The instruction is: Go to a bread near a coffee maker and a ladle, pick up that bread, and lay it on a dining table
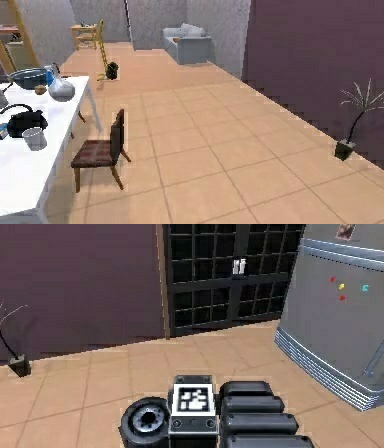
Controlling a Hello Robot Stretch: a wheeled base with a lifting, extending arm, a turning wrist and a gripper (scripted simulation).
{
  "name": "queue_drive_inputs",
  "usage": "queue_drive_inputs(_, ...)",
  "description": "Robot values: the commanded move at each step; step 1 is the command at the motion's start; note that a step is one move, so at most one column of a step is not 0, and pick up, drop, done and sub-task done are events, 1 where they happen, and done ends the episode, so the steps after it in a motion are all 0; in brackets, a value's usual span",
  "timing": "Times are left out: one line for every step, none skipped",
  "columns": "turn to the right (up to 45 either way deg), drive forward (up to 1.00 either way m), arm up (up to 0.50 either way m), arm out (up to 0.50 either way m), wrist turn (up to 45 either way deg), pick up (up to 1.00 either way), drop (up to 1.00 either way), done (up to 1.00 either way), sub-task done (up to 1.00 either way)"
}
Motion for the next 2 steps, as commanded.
queue_drive_inputs(0.0, 1.0, 0.0, 0.0, 0.0, 0.0, 0.0, 0.0, 0.0)
queue_drive_inputs(0.0, 0.35, 0.0, 0.0, 0.0, 0.0, 0.0, 0.0, 0.0)
